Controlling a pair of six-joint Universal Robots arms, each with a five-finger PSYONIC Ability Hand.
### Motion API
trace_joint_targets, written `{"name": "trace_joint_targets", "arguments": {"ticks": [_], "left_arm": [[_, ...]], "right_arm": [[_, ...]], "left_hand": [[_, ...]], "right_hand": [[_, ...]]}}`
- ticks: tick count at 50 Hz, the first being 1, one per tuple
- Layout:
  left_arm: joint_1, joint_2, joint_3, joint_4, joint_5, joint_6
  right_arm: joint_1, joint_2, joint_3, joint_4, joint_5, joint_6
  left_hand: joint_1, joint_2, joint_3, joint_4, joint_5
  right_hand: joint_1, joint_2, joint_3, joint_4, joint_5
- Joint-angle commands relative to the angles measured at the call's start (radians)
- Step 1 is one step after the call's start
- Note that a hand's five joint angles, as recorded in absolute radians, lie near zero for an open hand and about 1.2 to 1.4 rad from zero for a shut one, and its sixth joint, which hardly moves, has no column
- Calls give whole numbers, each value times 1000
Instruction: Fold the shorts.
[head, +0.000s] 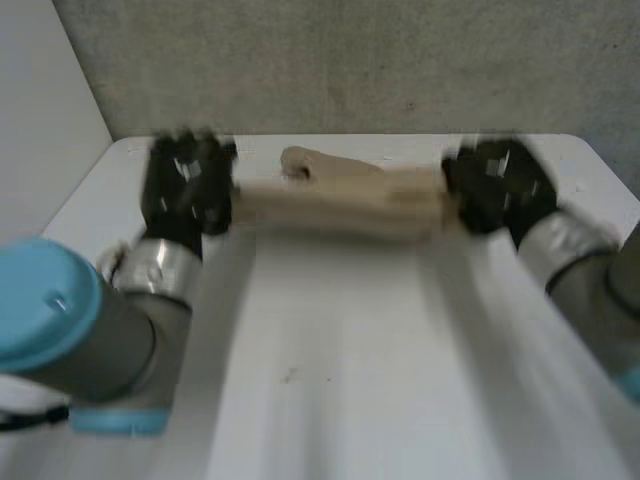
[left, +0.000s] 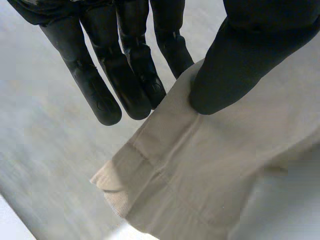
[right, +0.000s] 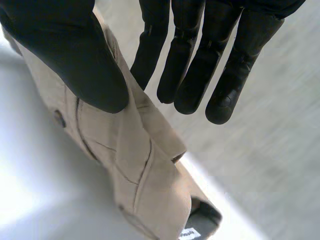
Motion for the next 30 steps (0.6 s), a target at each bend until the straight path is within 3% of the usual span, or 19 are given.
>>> {"name": "trace_joint_targets", "arguments": {"ticks": [1, 3, 8, 10, 19, 30], "left_arm": [[-82, -46, -150, -97, -4, -4], [-85, -44, -165, -132, -4, -4], [-100, -23, -185, -217, -7, -21], [-109, -12, -187, -235, -7, -31], [-114, 54, -191, -281, -9, -74], [-69, 60, -210, -283, -7, -74]], "right_arm": [[-5, 59, 169, 44, -3, -104], [-6, 55, 177, 55, -2, -113], [-20, -38, 198, 176, -11, -109], [-31, -63, 194, 185, -12, -92], [-62, -106, 122, 203, -20, 103], [-101, -92, 114, 323, -55, 78]], "left_hand": [[261, 199, 204, 196, 253], [261, 199, 204, 196, 253], [261, 199, 204, 196, 253], [261, 199, 204, 196, 253], [261, 199, 204, 196, 253], [261, 199, 204, 196, 253]], "right_hand": [[491, 229, 217, 207, 261], [491, 229, 217, 207, 261], [-223, -485, -497, -507, -453], [-312, -574, -586, -596, -542], [-362, -624, -636, -646, -593], [-292, -554, -566, -576, -523]]}}
